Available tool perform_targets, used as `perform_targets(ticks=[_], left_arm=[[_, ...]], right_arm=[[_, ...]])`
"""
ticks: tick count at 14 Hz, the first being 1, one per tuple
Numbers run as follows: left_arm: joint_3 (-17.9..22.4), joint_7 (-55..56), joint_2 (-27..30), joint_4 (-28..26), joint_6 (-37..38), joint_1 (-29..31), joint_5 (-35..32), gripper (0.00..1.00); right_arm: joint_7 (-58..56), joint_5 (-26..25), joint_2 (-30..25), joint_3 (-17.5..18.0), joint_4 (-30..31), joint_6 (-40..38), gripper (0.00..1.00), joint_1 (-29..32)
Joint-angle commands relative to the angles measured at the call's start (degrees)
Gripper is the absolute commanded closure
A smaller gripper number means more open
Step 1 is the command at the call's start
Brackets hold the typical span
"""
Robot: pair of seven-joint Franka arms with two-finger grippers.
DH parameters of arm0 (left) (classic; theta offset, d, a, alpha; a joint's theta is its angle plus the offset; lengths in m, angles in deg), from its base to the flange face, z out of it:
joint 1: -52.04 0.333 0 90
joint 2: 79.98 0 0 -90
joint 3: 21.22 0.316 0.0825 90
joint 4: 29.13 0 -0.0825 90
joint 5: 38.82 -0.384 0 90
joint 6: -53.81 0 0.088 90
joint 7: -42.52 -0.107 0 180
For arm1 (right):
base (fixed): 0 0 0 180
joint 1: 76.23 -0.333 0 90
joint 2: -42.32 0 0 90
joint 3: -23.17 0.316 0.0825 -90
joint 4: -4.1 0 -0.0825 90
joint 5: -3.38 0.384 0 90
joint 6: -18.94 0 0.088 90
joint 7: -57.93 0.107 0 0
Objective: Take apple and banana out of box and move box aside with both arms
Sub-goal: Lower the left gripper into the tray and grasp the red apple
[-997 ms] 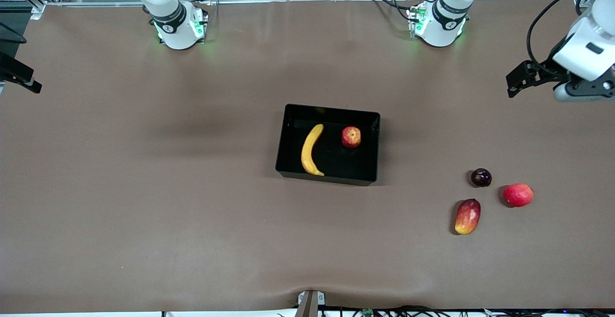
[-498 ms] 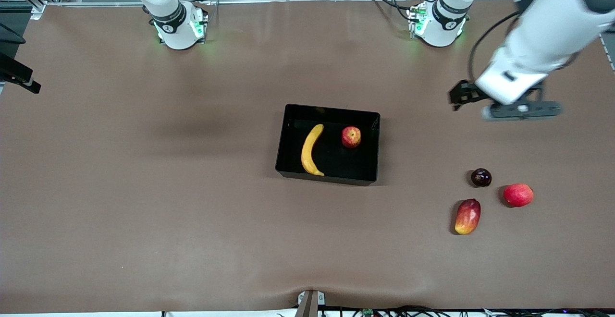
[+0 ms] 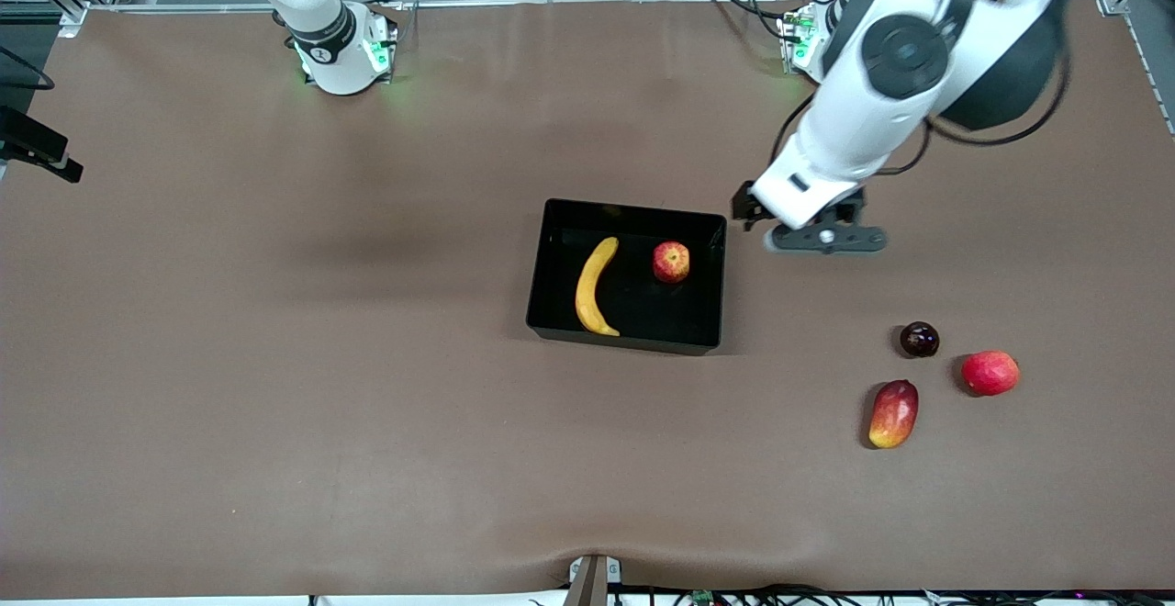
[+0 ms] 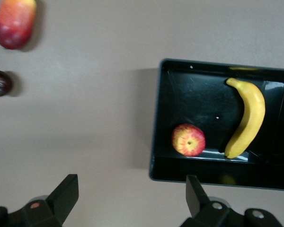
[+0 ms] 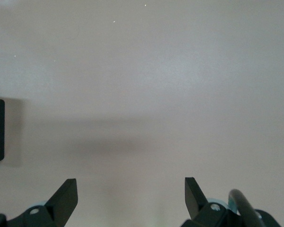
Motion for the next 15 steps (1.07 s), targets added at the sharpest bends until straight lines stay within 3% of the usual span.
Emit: perform_targets(ticks=[1, 4, 10, 15], left_arm=[[-0.68, 2.91, -3.03, 0.34, -2.52, -1.51, -0.57, 0.0], [-0.85, 4.83, -6.54, -0.01, -5.42, -4.66, -4.25, 0.0], [-0.76, 13.98, -15.59, -0.01, -13.41, -8.63, -5.14, 0.0], [-0.85, 17.94, -21.48, -0.01, -16.13, -10.12, -11.55, 0.0]], right_arm=[[-0.45, -0.32, 0.13, 0.06, -0.56, -0.19, 0.0, 0.06], [-0.45, -0.31, 0.13, 0.06, -0.56, -0.19, 0.0, 0.06], [-0.37, -0.23, 0.13, 0.06, -0.56, -0.19, 0.0, 0.06], [-0.37, -0.14, 0.13, 0.06, -0.56, -0.28, 0.0, 0.06]])
